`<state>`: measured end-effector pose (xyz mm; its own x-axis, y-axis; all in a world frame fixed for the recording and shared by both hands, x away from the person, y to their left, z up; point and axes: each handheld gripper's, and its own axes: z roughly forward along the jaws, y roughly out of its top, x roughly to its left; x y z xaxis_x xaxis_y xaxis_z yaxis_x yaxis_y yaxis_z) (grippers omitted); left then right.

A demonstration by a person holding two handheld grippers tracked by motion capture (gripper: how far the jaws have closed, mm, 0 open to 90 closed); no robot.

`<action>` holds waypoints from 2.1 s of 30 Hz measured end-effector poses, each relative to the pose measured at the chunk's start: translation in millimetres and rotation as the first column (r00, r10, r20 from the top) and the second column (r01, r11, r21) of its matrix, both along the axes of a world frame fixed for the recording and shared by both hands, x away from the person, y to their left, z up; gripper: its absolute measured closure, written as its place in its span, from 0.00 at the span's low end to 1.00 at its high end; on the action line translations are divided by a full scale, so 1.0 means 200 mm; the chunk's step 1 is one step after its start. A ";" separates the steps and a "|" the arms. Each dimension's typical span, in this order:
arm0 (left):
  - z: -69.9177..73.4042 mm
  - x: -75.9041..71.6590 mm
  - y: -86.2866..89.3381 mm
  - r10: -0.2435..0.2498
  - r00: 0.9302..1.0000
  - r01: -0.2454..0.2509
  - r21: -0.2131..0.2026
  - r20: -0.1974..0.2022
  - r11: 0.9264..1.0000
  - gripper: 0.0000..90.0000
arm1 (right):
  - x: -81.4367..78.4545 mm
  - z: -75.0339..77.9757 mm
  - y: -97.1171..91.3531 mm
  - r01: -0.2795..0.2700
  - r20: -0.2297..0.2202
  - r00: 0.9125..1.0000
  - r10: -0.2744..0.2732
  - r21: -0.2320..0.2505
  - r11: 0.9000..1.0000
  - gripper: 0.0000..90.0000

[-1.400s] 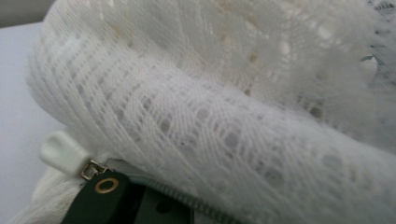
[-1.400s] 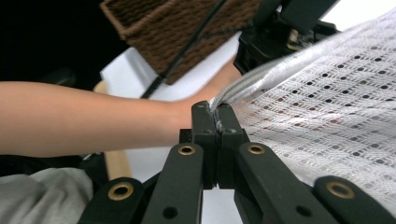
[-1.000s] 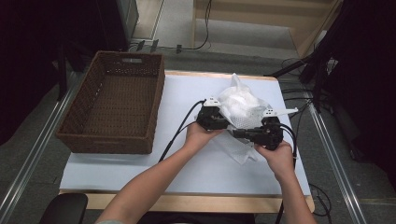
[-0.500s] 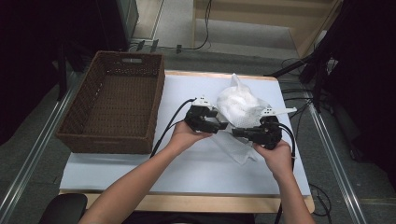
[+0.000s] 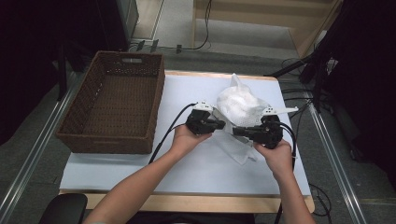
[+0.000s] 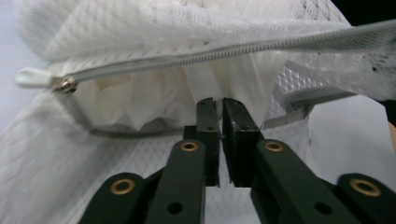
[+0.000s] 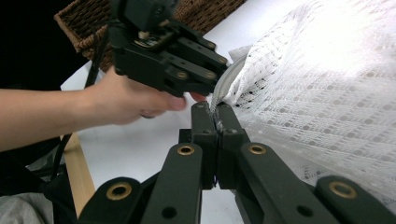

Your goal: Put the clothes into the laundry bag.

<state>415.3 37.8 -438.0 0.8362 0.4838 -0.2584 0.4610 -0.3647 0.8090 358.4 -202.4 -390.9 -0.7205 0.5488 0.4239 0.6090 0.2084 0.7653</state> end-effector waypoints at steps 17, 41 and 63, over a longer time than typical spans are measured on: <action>-0.03 0.13 -0.20 0.052 0.999 -0.051 0.021 -0.015 0.998 0.96 | 0.02 -0.05 -0.04 0.010 -0.030 0.999 -0.010 -0.007 1.000 1.00; 0.08 0.09 0.28 0.257 0.961 -0.268 0.113 0.102 0.957 0.50 | 0.13 -0.29 0.06 0.067 -0.105 0.990 -0.091 -0.209 0.976 1.00; -0.12 0.10 0.20 0.172 0.980 -0.145 0.226 -0.104 0.963 1.00 | 0.19 -0.37 0.03 0.185 -0.064 0.977 -0.205 -0.233 0.955 1.00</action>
<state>435.3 78.2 -461.2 0.7130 0.6633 -0.2275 0.6170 -0.4392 0.6530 396.1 -195.6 -465.1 -0.5561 0.7631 0.3293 0.7164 0.2392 0.6554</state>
